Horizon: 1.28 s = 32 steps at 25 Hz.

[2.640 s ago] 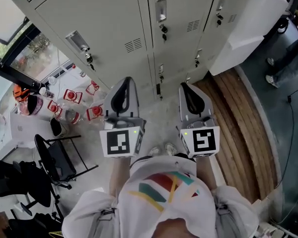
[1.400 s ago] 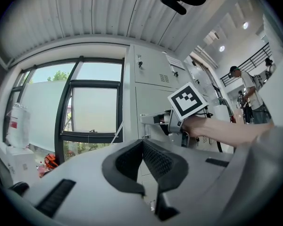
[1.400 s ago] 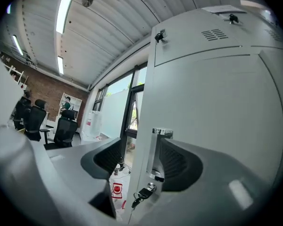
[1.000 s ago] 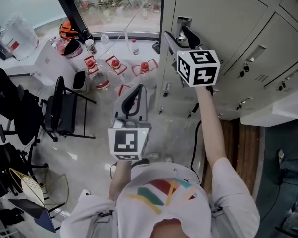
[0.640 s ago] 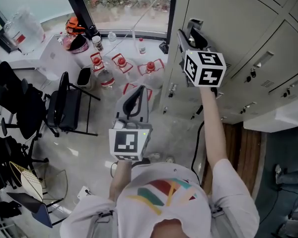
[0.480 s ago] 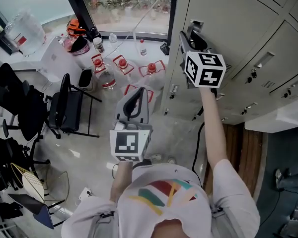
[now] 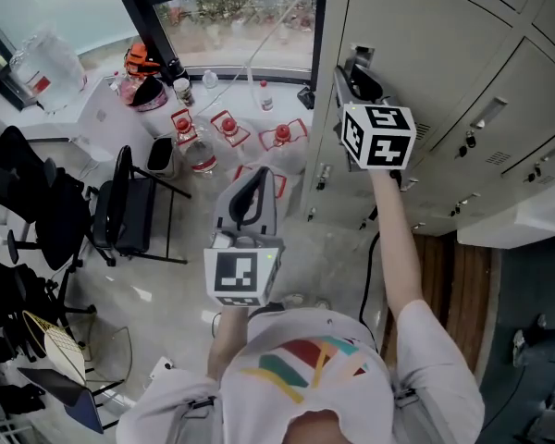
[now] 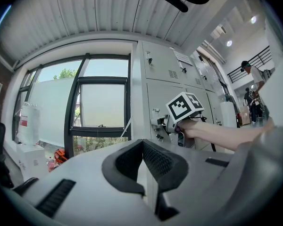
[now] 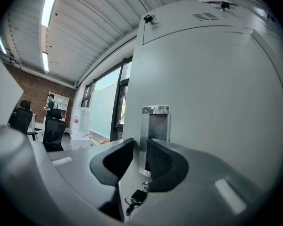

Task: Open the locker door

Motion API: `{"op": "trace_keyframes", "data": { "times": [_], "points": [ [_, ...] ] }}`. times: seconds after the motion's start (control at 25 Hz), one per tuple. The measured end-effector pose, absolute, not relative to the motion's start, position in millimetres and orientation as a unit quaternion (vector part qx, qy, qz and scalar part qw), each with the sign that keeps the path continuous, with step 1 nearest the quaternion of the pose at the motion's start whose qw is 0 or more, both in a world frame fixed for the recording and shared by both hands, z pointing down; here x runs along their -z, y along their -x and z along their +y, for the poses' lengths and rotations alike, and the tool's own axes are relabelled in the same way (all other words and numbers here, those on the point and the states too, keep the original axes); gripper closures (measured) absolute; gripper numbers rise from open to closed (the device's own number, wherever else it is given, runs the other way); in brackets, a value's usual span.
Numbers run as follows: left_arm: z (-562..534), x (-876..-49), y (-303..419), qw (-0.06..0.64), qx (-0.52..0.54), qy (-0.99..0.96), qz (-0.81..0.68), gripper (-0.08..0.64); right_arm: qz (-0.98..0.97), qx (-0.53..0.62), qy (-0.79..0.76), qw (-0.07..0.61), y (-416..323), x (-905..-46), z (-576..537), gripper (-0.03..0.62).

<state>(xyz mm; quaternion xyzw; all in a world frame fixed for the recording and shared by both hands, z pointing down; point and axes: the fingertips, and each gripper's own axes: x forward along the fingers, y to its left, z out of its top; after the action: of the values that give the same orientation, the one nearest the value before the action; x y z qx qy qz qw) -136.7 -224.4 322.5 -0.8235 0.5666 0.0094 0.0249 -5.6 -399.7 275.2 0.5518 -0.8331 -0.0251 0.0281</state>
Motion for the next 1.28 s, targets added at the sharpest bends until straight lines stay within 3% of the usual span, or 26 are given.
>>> {"op": "trace_keyframes", "data": {
  "times": [1.28],
  "points": [
    [-240,-312,66,0.033,-0.018,0.872,0.487,0.545,-0.854,0.009,-0.52,0.014,-10,-276,-274,0.491]
  ]
}}
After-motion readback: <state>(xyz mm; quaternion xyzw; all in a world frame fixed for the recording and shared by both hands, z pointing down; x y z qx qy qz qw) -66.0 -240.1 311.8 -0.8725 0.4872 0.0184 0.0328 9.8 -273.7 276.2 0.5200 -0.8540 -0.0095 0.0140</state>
